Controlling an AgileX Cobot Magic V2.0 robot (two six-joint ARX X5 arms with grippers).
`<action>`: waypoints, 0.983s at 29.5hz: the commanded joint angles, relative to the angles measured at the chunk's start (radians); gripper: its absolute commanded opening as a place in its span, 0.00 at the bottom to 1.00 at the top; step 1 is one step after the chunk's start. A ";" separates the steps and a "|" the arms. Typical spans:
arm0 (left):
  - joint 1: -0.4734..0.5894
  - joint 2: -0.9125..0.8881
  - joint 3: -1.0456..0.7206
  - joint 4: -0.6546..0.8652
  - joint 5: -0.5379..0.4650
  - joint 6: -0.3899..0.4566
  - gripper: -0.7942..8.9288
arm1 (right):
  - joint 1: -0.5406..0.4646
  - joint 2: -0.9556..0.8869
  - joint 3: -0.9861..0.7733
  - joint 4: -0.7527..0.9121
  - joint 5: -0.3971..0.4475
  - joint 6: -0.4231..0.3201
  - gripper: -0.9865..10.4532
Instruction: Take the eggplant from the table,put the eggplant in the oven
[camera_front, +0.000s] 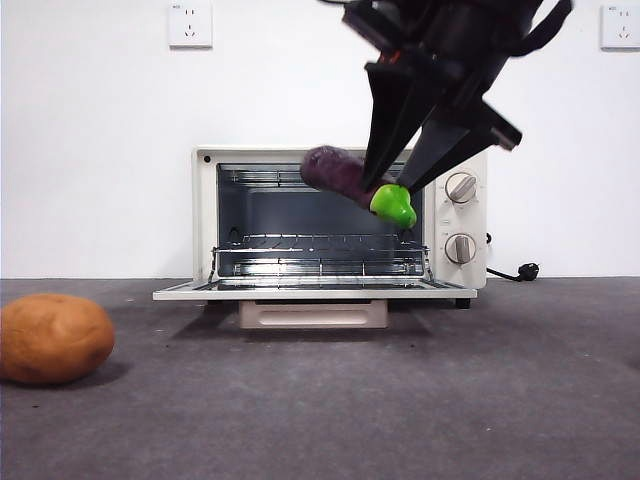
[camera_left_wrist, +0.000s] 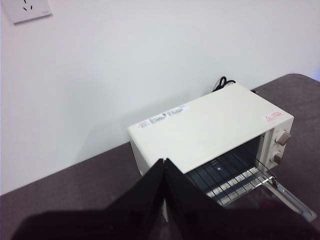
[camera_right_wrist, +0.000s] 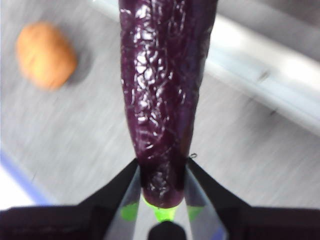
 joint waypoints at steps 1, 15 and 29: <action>-0.009 -0.006 -0.009 -0.009 -0.002 0.011 0.08 | -0.029 0.068 0.060 0.004 -0.014 0.004 0.08; -0.020 -0.024 -0.009 -0.042 -0.002 0.011 0.08 | -0.148 0.373 0.434 -0.021 -0.117 0.106 0.08; -0.020 -0.038 -0.009 -0.087 -0.002 0.011 0.08 | -0.179 0.529 0.566 0.115 -0.111 0.266 0.08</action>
